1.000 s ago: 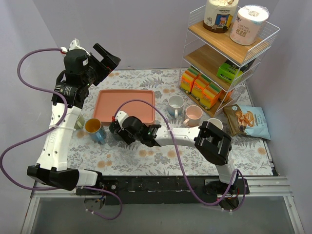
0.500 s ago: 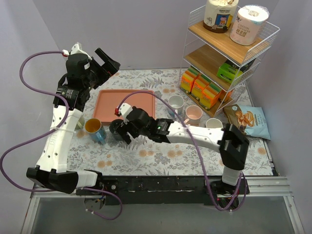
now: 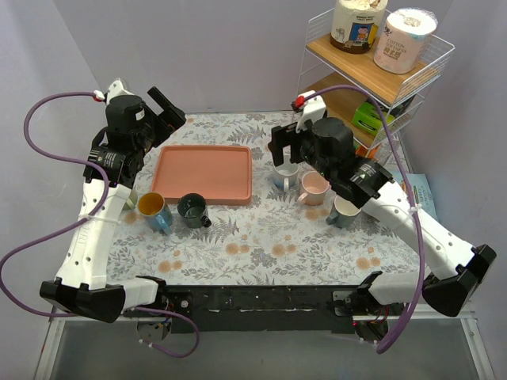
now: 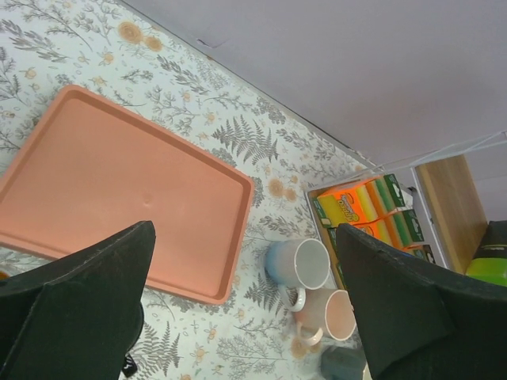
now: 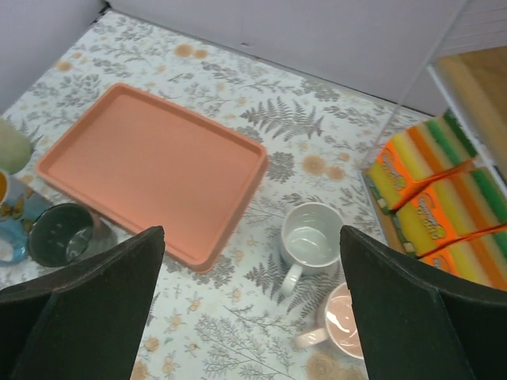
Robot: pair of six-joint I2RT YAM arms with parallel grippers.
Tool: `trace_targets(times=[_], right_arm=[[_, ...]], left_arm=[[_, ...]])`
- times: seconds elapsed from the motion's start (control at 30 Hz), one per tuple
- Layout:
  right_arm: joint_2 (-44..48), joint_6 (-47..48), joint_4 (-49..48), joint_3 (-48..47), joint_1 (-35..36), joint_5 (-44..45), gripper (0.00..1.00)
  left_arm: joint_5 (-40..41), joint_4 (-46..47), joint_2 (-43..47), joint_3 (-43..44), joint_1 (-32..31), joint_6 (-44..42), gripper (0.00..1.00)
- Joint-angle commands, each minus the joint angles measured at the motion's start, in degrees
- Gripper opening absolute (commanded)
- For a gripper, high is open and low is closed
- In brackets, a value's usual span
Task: Turn the mug right side up
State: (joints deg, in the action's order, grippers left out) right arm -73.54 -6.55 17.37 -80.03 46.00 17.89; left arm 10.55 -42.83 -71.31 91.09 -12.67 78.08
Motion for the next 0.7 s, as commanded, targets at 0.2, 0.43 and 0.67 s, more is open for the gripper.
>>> trace_targets(times=[0.2, 0.43, 0.67], right_arm=[[5.77, -0.92, 6.01, -6.36, -6.71, 2.24, 0.99], [6.04, -1.63, 7.86, -10.67, -8.38, 0.83, 0.99], [5.77, -2.07, 7.07, -10.41, -9.17, 0.22, 0.99]], left_arm=[[3.34, -1.91, 1.7, 2.34, -0.08, -0.56, 0.98], [5.54, -2.96, 1.87, 4.8, -0.08, -1.18, 0.98], [7.21, -4.02, 1.61, 5.86, -0.08, -0.91, 0.98]])
